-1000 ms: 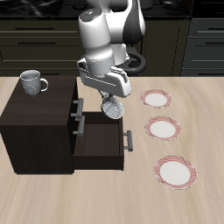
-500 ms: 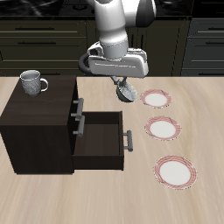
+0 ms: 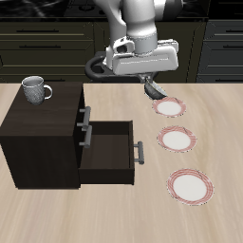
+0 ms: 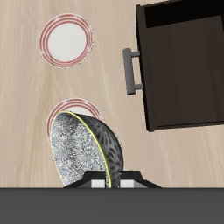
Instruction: Place the bowl on the nearest plate relative to the robot
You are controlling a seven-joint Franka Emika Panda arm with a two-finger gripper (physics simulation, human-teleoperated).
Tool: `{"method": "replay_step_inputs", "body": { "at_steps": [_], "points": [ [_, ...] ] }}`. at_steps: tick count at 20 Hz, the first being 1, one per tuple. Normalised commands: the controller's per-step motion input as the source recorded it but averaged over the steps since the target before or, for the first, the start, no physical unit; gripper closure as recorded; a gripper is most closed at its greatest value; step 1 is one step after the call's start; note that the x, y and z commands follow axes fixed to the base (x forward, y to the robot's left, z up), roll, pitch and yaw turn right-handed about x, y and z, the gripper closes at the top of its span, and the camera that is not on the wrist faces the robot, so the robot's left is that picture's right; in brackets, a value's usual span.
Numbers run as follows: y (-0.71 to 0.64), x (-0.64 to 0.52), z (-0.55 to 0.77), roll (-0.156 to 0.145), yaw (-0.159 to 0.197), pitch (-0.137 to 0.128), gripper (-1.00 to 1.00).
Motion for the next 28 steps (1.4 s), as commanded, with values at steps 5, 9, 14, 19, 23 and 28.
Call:
{"method": "replay_step_inputs", "body": {
  "at_steps": [5,9,14,19,23,28],
  "points": [
    [0.14,0.01,-0.09,-0.012,0.209,0.056,1.00],
    [0.04,-0.05,-0.06,-0.031,0.109,-0.024,1.00],
    [-0.02,-0.09,-0.03,0.004,0.016,-0.003,1.00],
    [-0.03,-0.25,-0.08,-0.008,0.035,-0.031,1.00],
    [0.01,-0.27,-0.09,0.019,0.014,-0.004,1.00],
    [0.08,-0.41,-0.14,0.058,-0.005,0.010,1.00]
  ]
}}
